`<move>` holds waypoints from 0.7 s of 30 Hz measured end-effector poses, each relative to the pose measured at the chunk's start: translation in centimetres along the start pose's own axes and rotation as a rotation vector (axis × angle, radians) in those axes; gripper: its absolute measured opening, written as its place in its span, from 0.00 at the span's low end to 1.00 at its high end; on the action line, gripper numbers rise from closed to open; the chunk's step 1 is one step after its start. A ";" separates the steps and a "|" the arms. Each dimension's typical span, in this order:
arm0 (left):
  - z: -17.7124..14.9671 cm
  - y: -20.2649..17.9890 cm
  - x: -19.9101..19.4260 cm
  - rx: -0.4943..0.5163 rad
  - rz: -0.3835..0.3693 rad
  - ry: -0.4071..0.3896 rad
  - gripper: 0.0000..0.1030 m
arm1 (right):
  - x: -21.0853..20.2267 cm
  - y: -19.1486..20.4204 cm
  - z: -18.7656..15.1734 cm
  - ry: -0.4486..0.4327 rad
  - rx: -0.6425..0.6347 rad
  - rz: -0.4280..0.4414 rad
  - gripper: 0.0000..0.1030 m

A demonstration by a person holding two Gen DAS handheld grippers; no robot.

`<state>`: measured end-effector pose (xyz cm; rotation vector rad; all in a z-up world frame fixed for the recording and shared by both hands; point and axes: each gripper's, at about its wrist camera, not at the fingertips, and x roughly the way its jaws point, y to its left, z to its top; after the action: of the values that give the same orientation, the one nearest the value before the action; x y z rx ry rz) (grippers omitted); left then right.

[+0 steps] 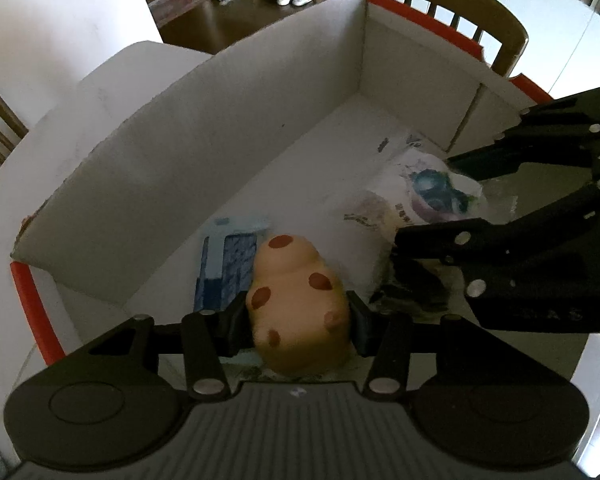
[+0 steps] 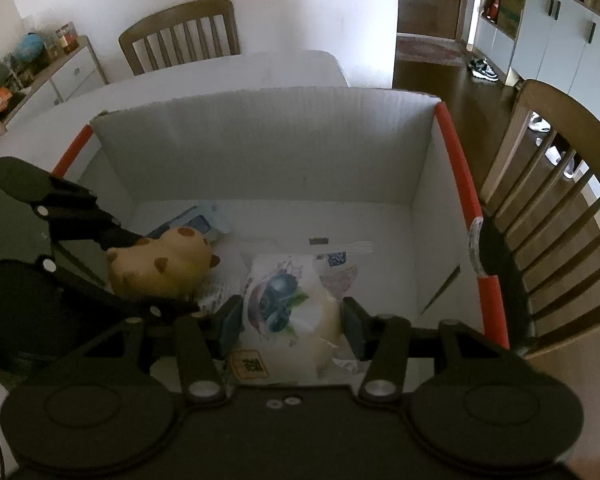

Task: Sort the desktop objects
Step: 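Open both tools to drop the spotted toy and blueberry bag into the box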

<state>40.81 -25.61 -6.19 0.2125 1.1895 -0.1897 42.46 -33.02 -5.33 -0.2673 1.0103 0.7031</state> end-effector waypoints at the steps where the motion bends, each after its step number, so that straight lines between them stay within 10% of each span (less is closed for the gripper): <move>1: 0.0 0.0 0.1 0.003 0.001 0.003 0.47 | 0.0 0.1 0.0 0.003 -0.002 0.000 0.52; 21: -0.9 -0.2 -2.2 0.002 0.056 -0.043 0.61 | -2.1 0.9 0.1 -0.050 -0.011 -0.005 0.71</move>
<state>39.13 -25.51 -4.44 0.2421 1.1394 -0.1460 41.27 -33.12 -3.41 -0.2607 0.9584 0.7073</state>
